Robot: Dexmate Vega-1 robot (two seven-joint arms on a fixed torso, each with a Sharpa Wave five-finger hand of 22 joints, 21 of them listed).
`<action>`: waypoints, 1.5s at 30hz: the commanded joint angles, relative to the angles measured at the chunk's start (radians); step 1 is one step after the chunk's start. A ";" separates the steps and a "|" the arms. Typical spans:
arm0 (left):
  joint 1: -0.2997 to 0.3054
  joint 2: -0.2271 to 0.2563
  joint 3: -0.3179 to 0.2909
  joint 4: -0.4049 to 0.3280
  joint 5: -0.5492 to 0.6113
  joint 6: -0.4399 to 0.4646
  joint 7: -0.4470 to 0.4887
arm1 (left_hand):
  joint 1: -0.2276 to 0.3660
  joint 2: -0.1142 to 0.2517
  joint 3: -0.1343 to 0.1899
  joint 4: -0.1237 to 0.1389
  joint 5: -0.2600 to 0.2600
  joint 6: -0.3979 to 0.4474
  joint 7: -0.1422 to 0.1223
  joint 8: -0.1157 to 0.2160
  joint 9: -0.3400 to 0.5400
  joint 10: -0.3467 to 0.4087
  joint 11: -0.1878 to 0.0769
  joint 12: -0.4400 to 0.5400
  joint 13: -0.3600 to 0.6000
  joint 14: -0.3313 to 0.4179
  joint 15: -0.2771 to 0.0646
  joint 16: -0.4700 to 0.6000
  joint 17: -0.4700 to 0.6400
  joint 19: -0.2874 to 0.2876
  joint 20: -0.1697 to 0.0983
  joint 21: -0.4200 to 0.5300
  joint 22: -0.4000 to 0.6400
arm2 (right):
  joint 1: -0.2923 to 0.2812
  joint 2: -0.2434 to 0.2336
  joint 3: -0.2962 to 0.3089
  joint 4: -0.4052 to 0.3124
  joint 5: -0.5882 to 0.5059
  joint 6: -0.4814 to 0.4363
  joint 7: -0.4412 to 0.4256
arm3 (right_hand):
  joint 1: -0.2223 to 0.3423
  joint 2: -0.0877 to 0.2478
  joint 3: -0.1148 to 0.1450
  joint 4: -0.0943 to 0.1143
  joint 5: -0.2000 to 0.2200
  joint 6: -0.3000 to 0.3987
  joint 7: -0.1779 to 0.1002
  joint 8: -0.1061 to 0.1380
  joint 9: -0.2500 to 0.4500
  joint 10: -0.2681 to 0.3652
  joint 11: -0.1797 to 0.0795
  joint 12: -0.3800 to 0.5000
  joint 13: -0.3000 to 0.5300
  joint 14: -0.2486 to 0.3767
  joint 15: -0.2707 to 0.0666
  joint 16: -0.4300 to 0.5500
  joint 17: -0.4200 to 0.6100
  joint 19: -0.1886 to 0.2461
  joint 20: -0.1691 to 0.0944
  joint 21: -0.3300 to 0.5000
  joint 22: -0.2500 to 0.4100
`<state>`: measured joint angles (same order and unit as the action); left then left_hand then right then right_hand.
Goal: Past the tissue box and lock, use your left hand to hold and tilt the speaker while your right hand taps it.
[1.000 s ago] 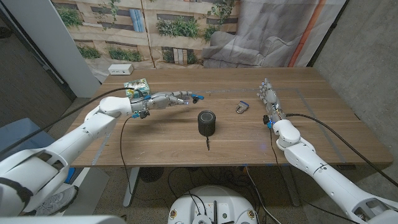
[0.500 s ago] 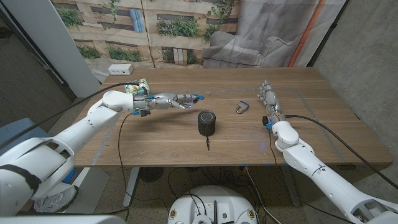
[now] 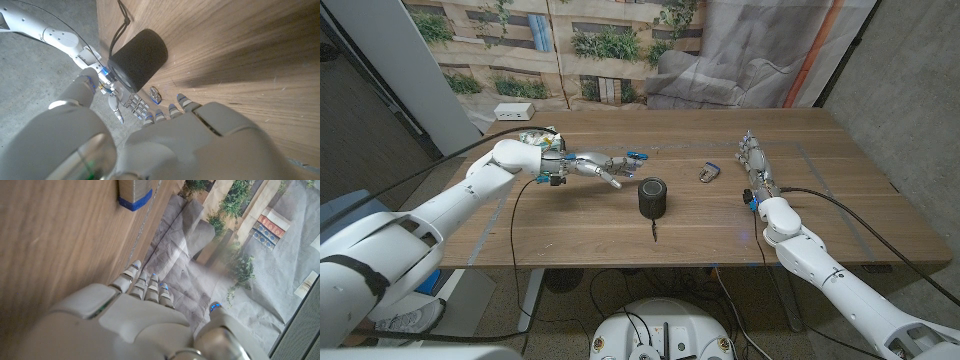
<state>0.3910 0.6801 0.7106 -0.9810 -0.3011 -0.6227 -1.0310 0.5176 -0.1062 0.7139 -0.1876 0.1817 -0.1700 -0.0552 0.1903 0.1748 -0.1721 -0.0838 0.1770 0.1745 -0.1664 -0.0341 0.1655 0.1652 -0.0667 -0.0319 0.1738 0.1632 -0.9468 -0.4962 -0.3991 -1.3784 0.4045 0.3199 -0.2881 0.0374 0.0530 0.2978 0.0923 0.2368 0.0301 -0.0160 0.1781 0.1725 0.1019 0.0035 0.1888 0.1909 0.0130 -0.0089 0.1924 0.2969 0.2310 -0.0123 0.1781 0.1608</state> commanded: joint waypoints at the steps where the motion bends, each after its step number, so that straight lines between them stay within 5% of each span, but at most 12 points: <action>1: -0.059 -0.030 0.051 0.049 0.078 -0.080 -0.019 | 0.019 -0.006 0.007 0.000 0.009 -0.054 0.005 -0.005 0.001 -0.077 0.006 -0.003 0.004 -0.104 -0.042 0.003 0.004 -0.013 -0.073 0.000 0.002 | -0.015 -0.008 0.006 -0.007 -0.001 0.003 0.000 | -0.003 0.000 0.004 -0.003 0.004 -0.001 -0.001 0.007 0.003 0.003 0.004 0.004 -0.001 0.006 -0.002 0.007 0.000 0.004 -0.005 0.008 0.005; 15: -0.142 -0.105 0.100 0.218 0.127 -0.213 -0.033 | 0.052 -0.019 0.006 0.002 0.008 -0.129 0.010 -0.012 0.002 -0.111 0.013 -0.001 0.004 -0.133 -0.034 0.004 0.004 -0.049 -0.068 0.000 0.003 | -0.040 -0.012 0.011 -0.024 -0.004 0.003 -0.017 | -0.004 0.000 0.002 -0.003 0.003 -0.002 0.002 0.007 0.003 0.003 0.005 0.004 -0.001 0.007 -0.001 0.008 -0.003 0.005 -0.005 0.008 0.005; 33: -0.257 -0.281 0.169 0.526 0.153 -0.355 -0.056 | 0.077 -0.029 0.002 0.002 0.008 -0.111 0.011 0.009 0.003 -0.089 0.010 0.011 0.004 -0.095 -0.035 0.017 0.004 -0.026 -0.065 0.010 0.002 | -0.047 -0.011 0.015 -0.011 0.001 0.018 -0.008 | -0.004 -0.003 0.001 -0.005 0.003 -0.003 0.004 0.007 0.003 0.005 0.005 0.005 -0.001 0.007 -0.001 0.009 -0.008 0.008 -0.002 0.009 0.005; 45: -0.275 -0.324 0.211 0.573 0.183 -0.368 -0.023 | 0.090 -0.035 -0.001 0.003 0.010 -0.126 0.020 0.008 0.003 -0.098 0.018 0.008 0.004 -0.098 -0.027 0.013 0.004 -0.042 -0.068 0.004 0.002 | -0.066 -0.021 0.024 -0.022 0.006 0.023 -0.010 | -0.006 -0.002 0.000 -0.005 0.002 -0.002 0.005 0.008 0.003 0.005 0.005 0.005 -0.001 0.008 -0.001 0.009 -0.012 0.008 0.001 0.008 0.005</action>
<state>0.1427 0.4063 0.8858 -0.4785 -0.1389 -0.9685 -1.0740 0.5963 -0.1400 0.7138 -0.1876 0.1817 -0.1715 -0.0424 0.1895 0.1746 -0.1719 -0.0731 0.1850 0.1745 -0.1662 -0.0341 0.1778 0.1651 -0.1006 -0.0337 0.1780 0.1632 -0.9997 -0.5112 -0.3822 -1.3952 0.4051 0.3352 -0.2993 0.0374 0.0530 0.2978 0.0923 0.2367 0.0302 -0.0159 0.1781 0.1726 0.1019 0.0035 0.1887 0.1865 0.0130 -0.0089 0.1963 0.2830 0.2310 -0.0123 0.1781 0.1608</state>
